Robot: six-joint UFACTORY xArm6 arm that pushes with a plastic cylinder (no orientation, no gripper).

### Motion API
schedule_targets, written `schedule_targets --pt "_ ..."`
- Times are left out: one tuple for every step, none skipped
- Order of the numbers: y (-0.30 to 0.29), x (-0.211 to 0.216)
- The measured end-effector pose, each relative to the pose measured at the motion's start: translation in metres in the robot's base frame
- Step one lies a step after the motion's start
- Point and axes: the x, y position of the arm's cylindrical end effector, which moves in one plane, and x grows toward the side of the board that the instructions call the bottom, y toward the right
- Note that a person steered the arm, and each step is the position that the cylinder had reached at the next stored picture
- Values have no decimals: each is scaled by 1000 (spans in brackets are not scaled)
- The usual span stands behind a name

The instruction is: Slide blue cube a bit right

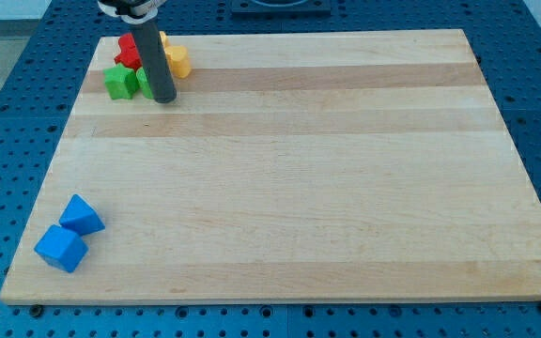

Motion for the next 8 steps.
schedule_targets --pt "0 0" --pt "1 3" --pt "1 3" --pt "8 10" --pt "8 47" --pt "2 71" --pt "-8 94" --pt "-75 120"
